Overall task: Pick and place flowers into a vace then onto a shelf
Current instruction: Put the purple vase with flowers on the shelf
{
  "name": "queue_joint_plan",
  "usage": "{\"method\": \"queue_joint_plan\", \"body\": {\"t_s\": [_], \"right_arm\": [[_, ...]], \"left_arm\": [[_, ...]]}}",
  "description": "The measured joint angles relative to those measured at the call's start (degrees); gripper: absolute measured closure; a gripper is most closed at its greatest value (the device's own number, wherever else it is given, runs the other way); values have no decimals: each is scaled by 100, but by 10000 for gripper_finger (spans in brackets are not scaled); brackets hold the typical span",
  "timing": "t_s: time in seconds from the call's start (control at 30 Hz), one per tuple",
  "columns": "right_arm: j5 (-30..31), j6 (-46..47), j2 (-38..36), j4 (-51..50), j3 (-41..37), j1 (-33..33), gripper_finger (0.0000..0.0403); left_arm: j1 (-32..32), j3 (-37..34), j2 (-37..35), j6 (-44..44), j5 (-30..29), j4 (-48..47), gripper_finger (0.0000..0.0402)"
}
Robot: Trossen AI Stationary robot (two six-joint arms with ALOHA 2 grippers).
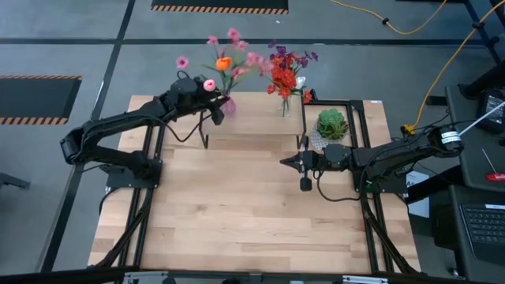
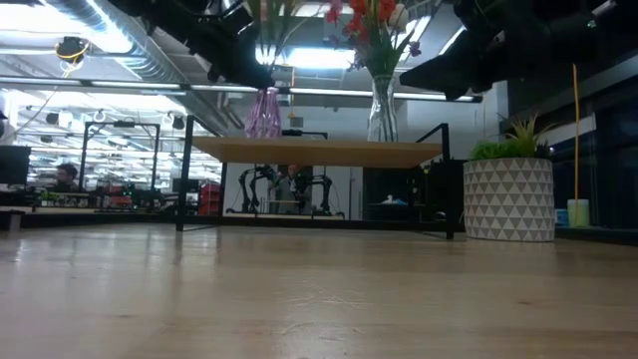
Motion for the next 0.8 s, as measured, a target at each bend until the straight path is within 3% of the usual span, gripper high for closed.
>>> {"method": "queue_joint_plan", "body": {"t_s": [0.8], "right_arm": [[0, -205, 0, -27, 0, 2, 400]], "left_arm": [[182, 35, 460, -242, -66, 391, 300]]}}
